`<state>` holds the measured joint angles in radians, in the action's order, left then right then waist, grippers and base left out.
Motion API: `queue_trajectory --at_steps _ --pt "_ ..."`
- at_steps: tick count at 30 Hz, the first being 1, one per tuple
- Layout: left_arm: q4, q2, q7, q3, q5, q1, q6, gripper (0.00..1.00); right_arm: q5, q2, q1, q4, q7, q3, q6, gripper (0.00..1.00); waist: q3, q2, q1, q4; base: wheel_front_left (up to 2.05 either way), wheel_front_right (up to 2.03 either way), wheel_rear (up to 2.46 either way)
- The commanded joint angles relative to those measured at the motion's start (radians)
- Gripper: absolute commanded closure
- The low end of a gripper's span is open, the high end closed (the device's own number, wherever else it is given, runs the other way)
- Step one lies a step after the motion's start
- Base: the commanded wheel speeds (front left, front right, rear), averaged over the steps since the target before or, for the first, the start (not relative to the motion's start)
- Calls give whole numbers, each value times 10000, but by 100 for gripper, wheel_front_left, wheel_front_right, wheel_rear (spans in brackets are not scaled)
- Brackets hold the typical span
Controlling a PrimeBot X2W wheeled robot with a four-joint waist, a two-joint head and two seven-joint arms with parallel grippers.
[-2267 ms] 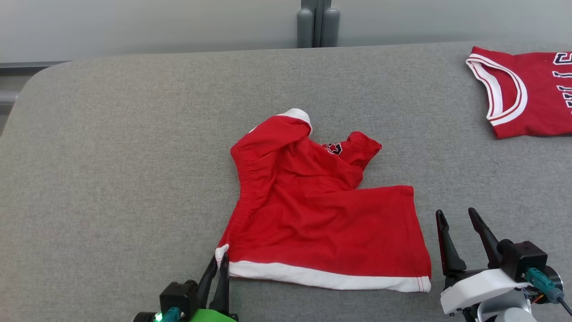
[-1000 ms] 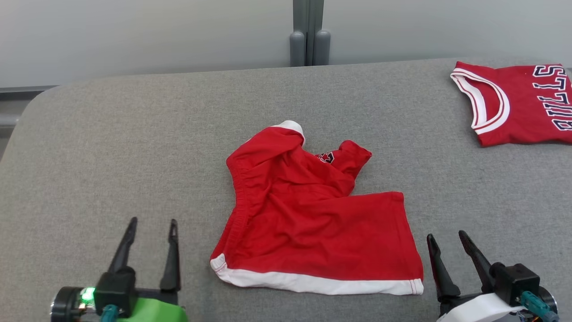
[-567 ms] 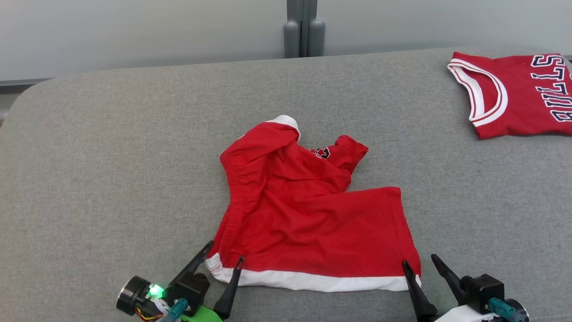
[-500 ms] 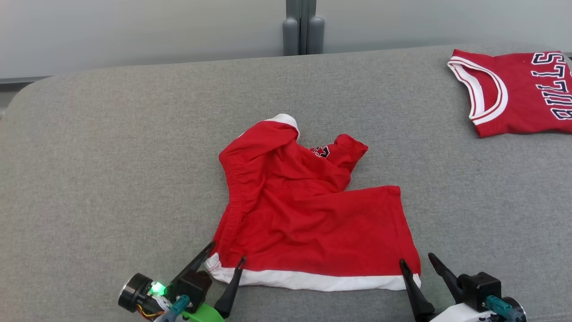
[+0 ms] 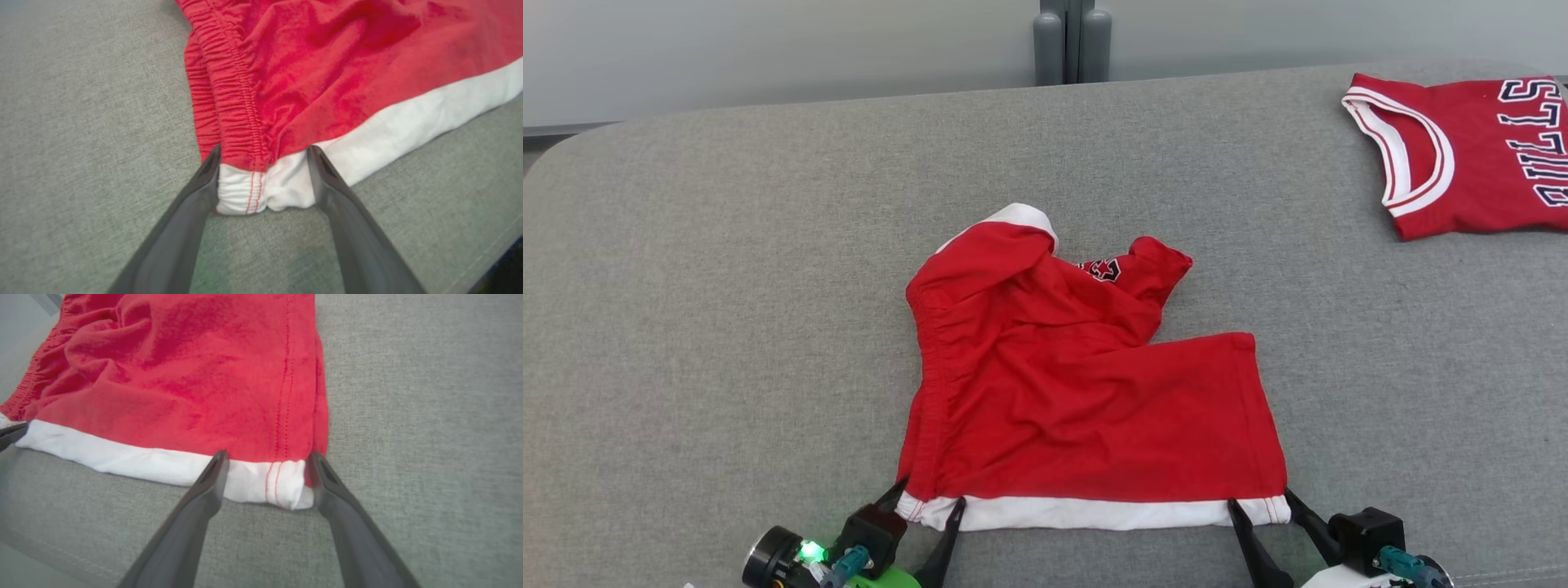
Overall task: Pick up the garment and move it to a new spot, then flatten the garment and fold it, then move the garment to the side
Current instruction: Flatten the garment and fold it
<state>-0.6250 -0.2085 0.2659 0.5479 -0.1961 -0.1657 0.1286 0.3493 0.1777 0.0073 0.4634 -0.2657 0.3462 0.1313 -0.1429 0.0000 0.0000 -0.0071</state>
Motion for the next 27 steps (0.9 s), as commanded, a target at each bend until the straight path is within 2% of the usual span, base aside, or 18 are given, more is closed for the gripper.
queue_trajectory --at_steps 1,2,3,5,6,11,18,22,27 --pt "-213 39 -59 117 -169 -25 23 0 80 42 -73 228 33 137 -12 0 -4 0 0 23 0 0 0" --pt "-305 93 -108 200 -385 -14 25 42 139 37 -130 354 34 262 -12 0 -13 0 0 31 0 0 0" --pt "-365 119 -181 283 -486 -17 28 61 222 24 -174 468 37 393 -11 0 -20 0 0 37 0 0 0" --pt "-510 107 -309 521 -743 -89 33 100 289 17 -339 709 84 787 -3 87 -46 0 0 19 0 0 0" --pt "-574 128 -360 673 -933 -122 32 100 361 -18 -492 786 91 1022 11 100 -54 0 0 4 0 0 0" --pt "-149 165 -173 854 -1556 -522 30 100 402 139 -1007 -150 15 895 -11 100 -71 0 0 -14 0 0 0" --pt "1478 60 -15 189 -2484 -1593 20 100 235 478 -2068 -1872 7 242 -12 100 -330 0 0 -36 0 0 0" --pt "2136 -88 -216 -28 -2891 -3262 20 100 446 735 -3751 -1969 7 67 -12 100 -855 0 0 37 0 0 0" --pt "1983 131 -1088 -128 -3708 -6446 20 100 875 1074 -7036 -1049 7 308 -11 100 -1962 0 0 92 0 0 0"
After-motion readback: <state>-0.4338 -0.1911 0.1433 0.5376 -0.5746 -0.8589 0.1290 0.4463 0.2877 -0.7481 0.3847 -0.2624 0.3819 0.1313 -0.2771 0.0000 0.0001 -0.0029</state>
